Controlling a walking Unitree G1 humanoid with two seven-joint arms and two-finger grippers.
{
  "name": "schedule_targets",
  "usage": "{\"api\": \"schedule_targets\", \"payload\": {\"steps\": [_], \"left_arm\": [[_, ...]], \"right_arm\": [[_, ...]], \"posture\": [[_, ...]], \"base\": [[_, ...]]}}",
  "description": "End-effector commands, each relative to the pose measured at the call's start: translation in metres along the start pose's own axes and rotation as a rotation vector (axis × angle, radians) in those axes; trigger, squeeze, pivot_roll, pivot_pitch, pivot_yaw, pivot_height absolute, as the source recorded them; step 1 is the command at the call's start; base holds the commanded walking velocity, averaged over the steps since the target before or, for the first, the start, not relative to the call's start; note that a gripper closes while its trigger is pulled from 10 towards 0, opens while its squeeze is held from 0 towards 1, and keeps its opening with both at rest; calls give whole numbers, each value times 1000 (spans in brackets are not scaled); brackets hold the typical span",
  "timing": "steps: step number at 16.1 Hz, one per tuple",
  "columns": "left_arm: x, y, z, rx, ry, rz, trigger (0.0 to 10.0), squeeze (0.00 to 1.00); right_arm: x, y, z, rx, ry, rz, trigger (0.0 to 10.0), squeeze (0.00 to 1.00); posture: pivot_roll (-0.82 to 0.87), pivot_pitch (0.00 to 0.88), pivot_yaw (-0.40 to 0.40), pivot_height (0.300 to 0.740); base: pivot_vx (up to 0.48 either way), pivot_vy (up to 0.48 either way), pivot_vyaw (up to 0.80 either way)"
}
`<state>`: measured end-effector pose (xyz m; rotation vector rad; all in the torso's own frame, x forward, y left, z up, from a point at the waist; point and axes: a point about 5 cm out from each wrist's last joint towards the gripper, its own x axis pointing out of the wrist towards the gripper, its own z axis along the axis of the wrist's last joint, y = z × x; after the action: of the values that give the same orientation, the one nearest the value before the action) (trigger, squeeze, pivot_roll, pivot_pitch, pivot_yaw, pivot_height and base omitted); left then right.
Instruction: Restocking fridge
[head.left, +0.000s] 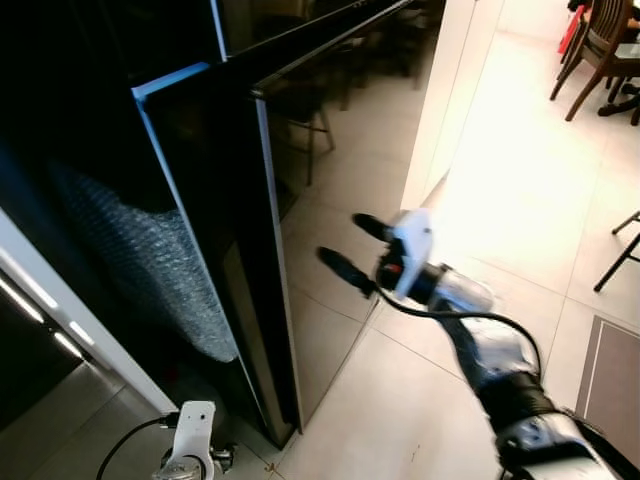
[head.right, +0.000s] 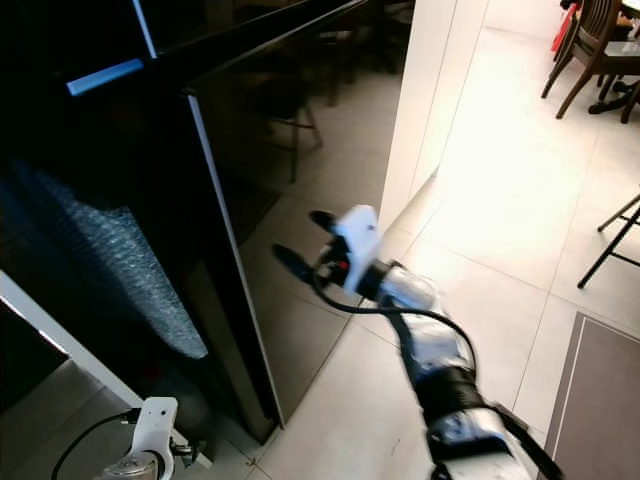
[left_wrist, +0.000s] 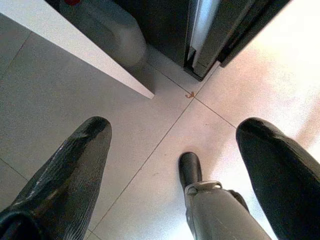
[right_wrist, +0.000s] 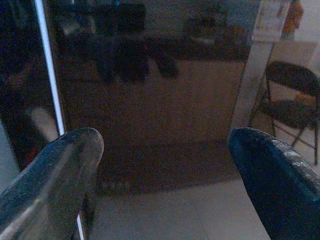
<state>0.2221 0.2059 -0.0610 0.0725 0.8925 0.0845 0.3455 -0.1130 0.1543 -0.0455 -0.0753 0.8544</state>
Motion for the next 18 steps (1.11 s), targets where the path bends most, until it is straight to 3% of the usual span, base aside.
{"api": "schedule_targets", "payload": {"steps": [1, 3, 5, 7, 9, 10, 11, 12, 13, 15, 17, 18], "left_arm": [[-1, 2, -6, 21, 31, -2, 10000, 0], [-1, 2, -7, 19, 31, 0, 10000, 0], [-1, 2, -7, 17, 30, 5, 10000, 0], [-1, 2, -6, 17, 28, 9, 10000, 0], [-1, 3, -6, 8, 26, 16, 10000, 0], [-1, 3, -6, 4, 25, 18, 10000, 0], [-1, 3, -5, 2, 26, 20, 10000, 0], [-1, 3, -5, 1, 26, 21, 10000, 0], [-1, 3, -6, -1, 28, 23, 10000, 0], [-1, 3, -6, 1, 30, 22, 10000, 0], [-1, 4, -5, 7, 30, 24, 10000, 0], [-1, 4, -5, 7, 30, 27, 10000, 0]], "right_arm": [[-12, -8, 1, -7, 3, -34, 10000, 0], [-35, -23, -4, -8, 26, -115, 10000, 0], [-46, -33, -3, -6, 25, -173, 10000, 0], [-70, -59, -7, 24, 20, -354, 10000, 0], [-107, -87, -21, 68, 78, -604, 10000, 0], [-138, -100, -39, 120, 159, -806, 10000, 0], [-166, -102, -62, 184, 262, -986, 10000, 0], [-179, -99, -74, 213, 323, -1056, 10000, 0], [-198, -83, -104, 284, 448, -1117, 10000, 0], [-221, -29, -162, 412, 721, -1083, 10000, 0], [-228, 22, -199, 505, 915, -1008, 10000, 0], [-228, 38, -208, 526, 971, -986, 10000, 0]], "posture": [[-27, 0, 2, 740], [-30, 0, 7, 740], [-30, 0, 7, 740], [-28, 0, 4, 740], [-27, 0, 3, 740], [-31, 0, -1, 740], [-33, 0, -1, 740], [-33, 0, -1, 740], [-32, 0, -4, 740], [-14, 0, 7, 740], [-12, 0, 6, 740], [-12, 0, 6, 740]], "base": [[0, 0, 0], [0, 0, 0], [0, 0, 0], [0, 0, 0], [0, 0, 0], [0, 0, 0], [0, 0, 0], [0, 0, 0], [0, 0, 0], [0, 0, 0], [0, 0, 0], [0, 0, 0]]}}
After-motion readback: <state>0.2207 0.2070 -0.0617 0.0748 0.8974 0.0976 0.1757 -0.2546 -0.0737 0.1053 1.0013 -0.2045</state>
